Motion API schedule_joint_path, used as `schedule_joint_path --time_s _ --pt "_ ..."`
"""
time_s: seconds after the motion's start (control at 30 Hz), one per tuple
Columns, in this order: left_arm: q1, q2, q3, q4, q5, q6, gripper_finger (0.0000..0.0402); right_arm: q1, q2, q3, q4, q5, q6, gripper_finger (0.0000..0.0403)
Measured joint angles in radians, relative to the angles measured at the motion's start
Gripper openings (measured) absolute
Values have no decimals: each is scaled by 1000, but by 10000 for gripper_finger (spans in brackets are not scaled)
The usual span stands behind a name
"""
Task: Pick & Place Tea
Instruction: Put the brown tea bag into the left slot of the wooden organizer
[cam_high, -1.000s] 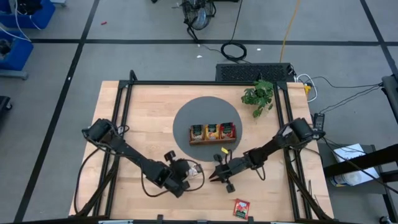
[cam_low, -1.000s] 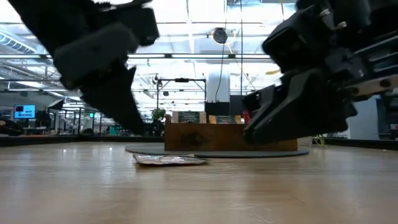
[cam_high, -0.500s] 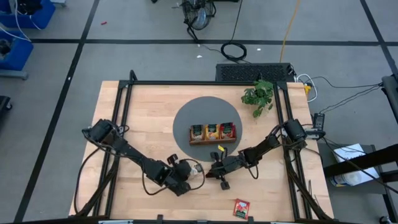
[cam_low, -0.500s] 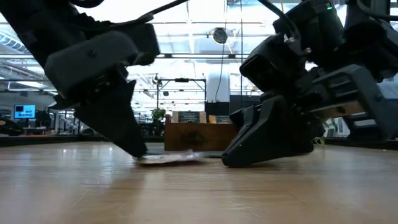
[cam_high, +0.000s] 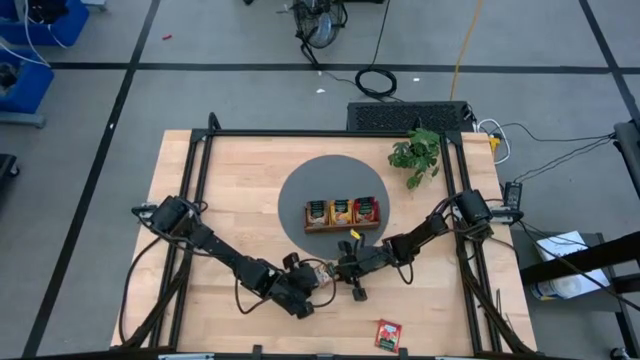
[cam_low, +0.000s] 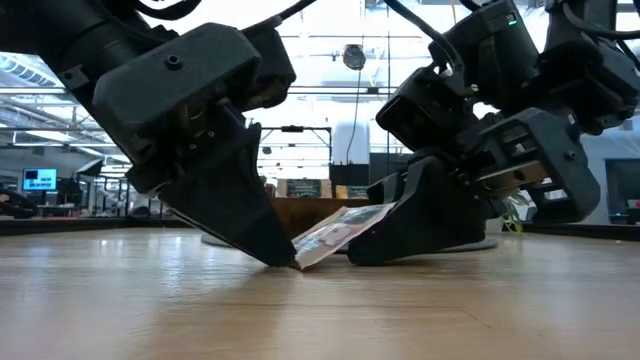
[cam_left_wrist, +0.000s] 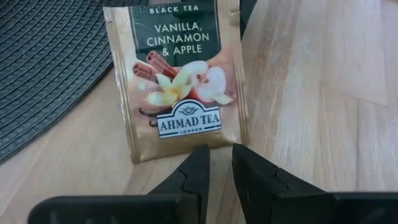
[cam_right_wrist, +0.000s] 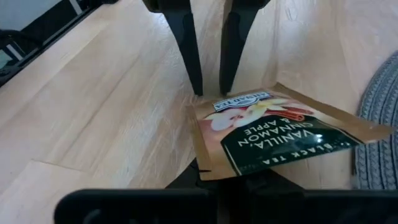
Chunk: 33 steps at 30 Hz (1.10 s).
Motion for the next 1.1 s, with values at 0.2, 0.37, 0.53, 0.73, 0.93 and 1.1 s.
schedule_joint_path --time_s 0.2,0.37,0.53,0.73,0.93,1.1 --pt "5 0 0 -12 -5 1 74 -1 -3 -1 -1 -71 16 24" --pt "5 0 -1 -11 -9 33 74 -2 -5 -1 0 -157 104 40" --pt "5 0 -1 -14 -13 48 74 0 -7 0 14 -291 179 75" --pt "5 1 -1 -13 -31 70 74 -18 -8 -1 15 -313 388 135" --pt "-9 2 -2 -16 -64 82 74 -41 -7 -23 15 -315 554 174" --pt "-36 3 -2 -18 -91 92 74 -42 -9 -49 20 -310 601 192"
